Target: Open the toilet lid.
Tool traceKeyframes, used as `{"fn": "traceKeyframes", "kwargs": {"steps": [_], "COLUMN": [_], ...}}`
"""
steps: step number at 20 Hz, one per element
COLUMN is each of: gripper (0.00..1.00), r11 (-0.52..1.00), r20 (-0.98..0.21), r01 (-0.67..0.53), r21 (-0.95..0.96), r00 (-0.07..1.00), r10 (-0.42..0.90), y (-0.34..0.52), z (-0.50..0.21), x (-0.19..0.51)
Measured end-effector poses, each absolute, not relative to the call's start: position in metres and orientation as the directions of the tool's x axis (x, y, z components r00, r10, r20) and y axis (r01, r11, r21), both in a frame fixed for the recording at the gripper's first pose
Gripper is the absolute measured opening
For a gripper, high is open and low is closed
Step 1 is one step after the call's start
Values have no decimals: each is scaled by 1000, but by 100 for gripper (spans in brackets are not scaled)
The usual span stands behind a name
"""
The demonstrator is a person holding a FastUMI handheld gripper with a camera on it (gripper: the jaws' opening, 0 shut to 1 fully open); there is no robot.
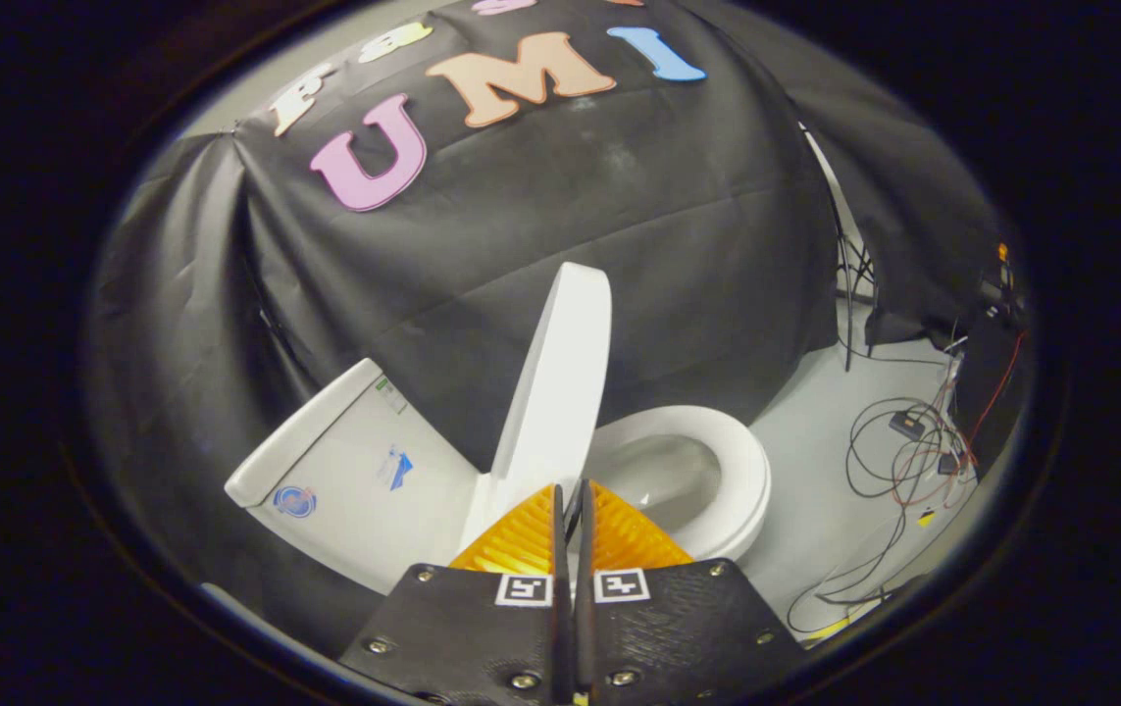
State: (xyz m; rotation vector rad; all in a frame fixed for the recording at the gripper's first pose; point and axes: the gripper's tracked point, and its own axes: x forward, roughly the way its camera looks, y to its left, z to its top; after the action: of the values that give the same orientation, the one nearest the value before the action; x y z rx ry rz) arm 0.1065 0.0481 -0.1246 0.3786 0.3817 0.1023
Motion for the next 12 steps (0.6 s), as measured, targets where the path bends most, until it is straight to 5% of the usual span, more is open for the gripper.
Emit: {"fn": "traceKeyframes", "kwargs": {"steps": [12], "gripper": [1], "r11": [948], "r20": [-289], "r01": [-115], "r21": [296], "r00": [935], "r10": [204], "y": [64], "z": [-108], "x": [102]}}
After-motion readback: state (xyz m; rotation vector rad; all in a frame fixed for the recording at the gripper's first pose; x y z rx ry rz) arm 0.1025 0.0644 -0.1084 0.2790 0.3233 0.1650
